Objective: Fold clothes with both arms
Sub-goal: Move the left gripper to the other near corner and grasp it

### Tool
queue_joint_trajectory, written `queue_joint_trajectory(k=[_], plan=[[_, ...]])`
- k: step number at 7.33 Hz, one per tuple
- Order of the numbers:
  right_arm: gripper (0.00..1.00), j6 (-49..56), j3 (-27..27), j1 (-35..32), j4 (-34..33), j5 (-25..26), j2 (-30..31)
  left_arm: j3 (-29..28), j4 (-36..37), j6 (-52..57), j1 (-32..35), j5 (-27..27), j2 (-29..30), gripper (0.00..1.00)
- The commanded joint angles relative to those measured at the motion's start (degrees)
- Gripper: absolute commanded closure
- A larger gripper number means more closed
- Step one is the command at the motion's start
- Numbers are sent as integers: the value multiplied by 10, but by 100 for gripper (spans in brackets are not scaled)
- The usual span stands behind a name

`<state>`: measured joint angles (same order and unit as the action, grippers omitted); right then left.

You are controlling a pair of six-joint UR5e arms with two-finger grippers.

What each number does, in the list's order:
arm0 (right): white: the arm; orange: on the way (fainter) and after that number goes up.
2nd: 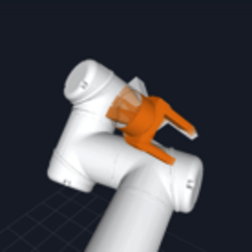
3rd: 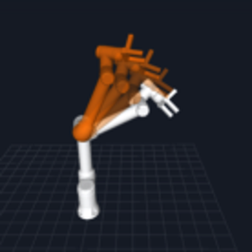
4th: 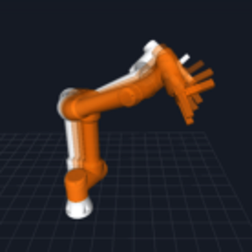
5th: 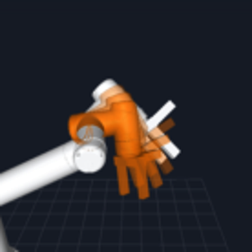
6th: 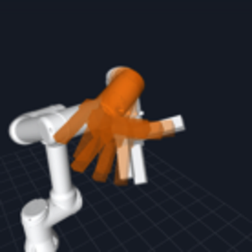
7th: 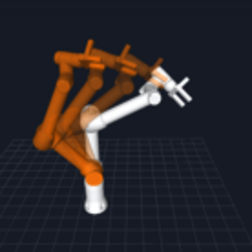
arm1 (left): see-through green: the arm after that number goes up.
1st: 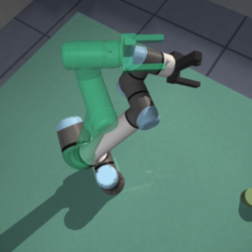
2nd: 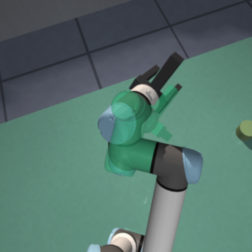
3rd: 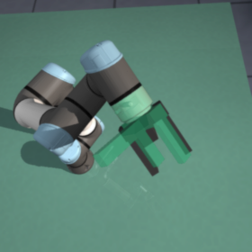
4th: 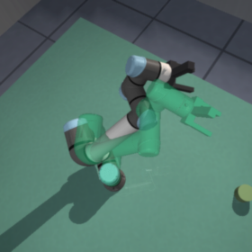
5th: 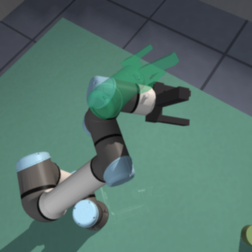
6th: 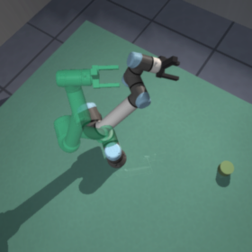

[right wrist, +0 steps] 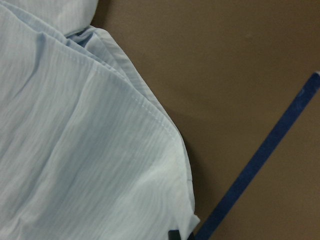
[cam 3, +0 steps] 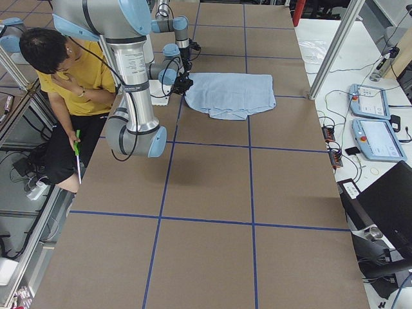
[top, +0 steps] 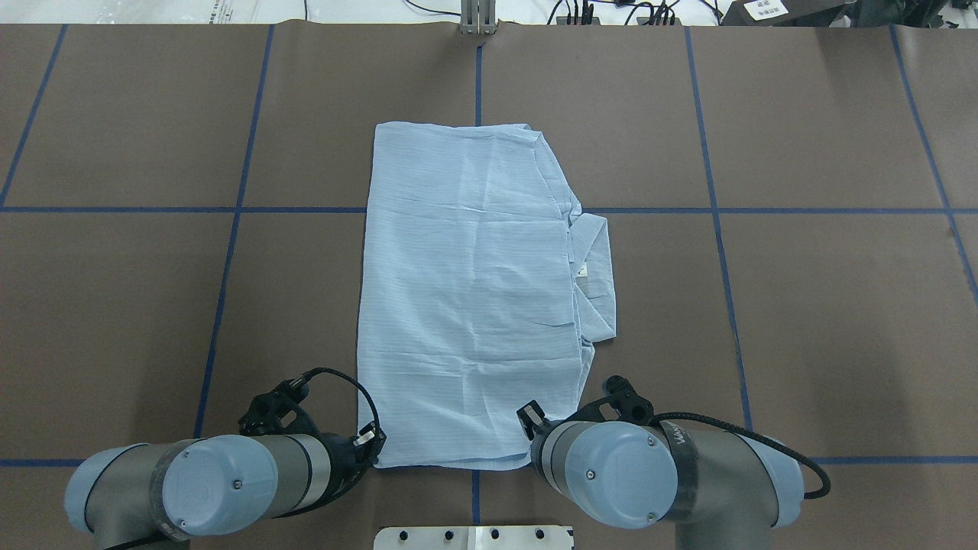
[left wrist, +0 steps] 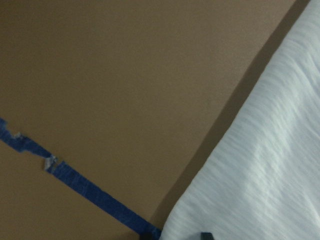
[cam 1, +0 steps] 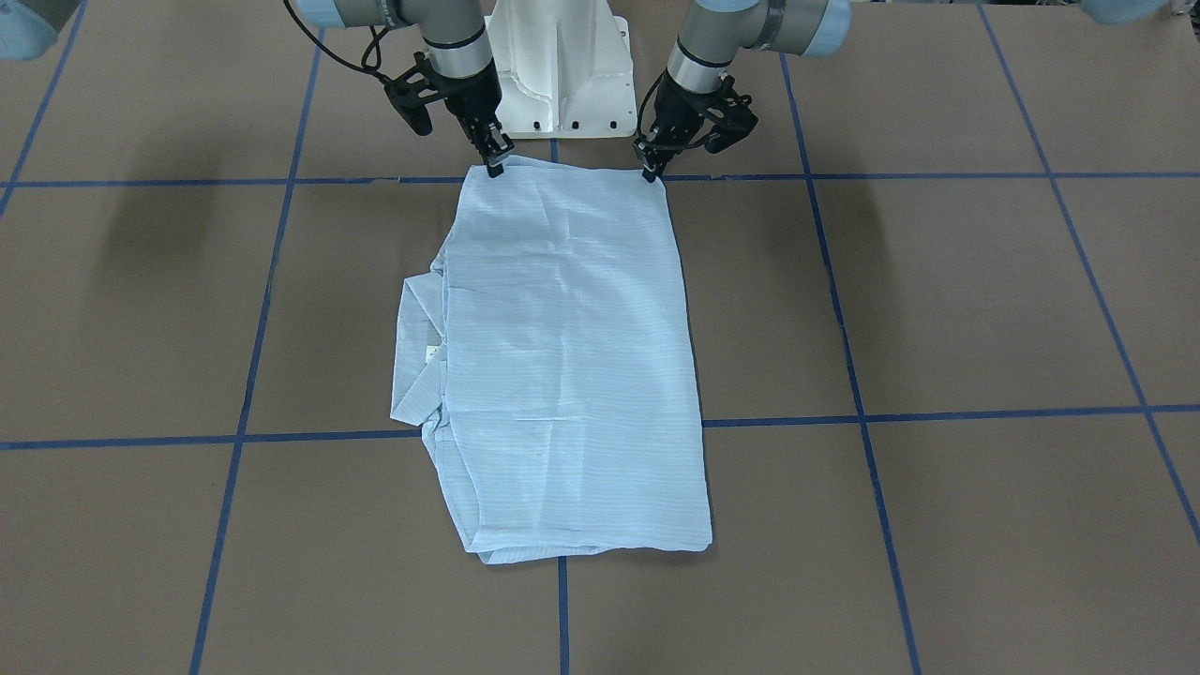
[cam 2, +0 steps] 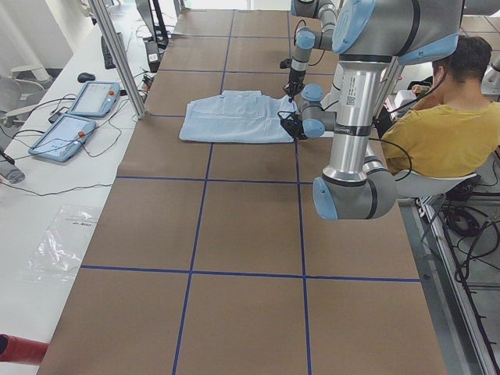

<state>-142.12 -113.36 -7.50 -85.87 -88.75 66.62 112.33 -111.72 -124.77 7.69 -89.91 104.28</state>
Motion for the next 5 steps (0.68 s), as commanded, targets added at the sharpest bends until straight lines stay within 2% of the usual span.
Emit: queue_joint_trajectory(k=[1,2,3,4,5], plan=[[100,0,0,0,0,0,0,18,0,0,1,-3,1,100],[100,0,-5,1,0,0,0,52,0,-1,4,-4,0,100],[100,0,-33,2,-2,1,6,100,2,-3,7,-4,-8,100],[100,0,-84,0,-25,1,20,145,39,-4,7,-5,-5,100],[100,0,-120,-16,-82,1,14,190,69,5,14,-17,0,100]])
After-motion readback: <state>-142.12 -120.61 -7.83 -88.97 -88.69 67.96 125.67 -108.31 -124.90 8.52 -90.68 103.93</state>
